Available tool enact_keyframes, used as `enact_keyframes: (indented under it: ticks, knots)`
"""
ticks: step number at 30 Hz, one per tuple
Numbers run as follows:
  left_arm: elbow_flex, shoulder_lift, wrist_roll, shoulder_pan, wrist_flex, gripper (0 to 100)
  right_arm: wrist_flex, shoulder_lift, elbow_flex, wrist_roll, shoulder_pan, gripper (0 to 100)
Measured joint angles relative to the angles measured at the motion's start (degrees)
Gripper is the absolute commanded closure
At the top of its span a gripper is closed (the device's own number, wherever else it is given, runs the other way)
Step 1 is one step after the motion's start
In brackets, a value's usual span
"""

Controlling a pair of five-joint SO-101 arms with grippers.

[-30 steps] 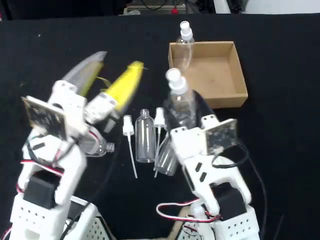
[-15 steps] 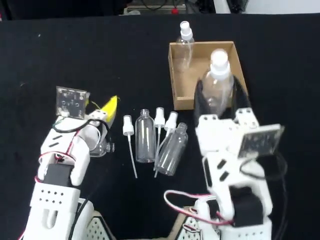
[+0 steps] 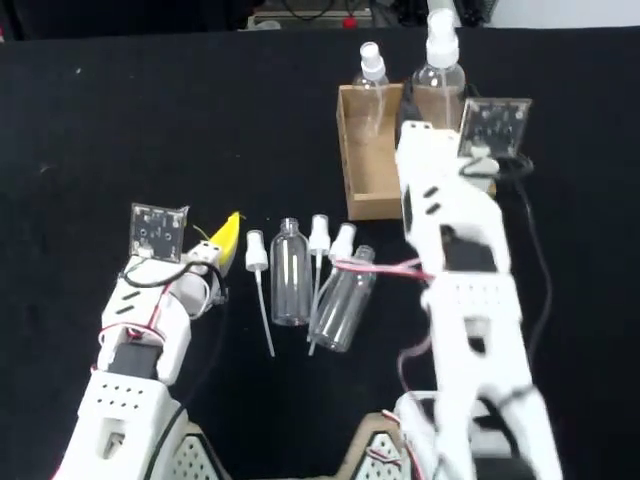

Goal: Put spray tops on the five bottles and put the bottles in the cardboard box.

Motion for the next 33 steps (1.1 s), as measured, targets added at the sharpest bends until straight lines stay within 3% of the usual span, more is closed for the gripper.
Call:
enact_keyframes:
  ticks: [4,8,19,26,33]
  knots:
    - [1.6,0.0,0.0,2.6,-2.0,76,-8.1,14.1,-3.6,-7.2,0.5,89.9]
    - [2.4,0.0,0.0,5.8,-2.3,76,-10.0,24.2,-11.4,-9.6,2.0,90.0]
    - [2.4,0.0,0.0,7.8,-2.3,76,-10.0,24.7,-13.0,-9.9,4.2,90.2]
    - [2.4,0.0,0.0,7.6,-2.3,76,-10.0,31.7,-13.5,-9.9,8.8,90.0]
    - [2.4,0.0,0.0,7.6,-2.3,76,-11.7,35.8,-18.0,-9.9,8.6,90.0]
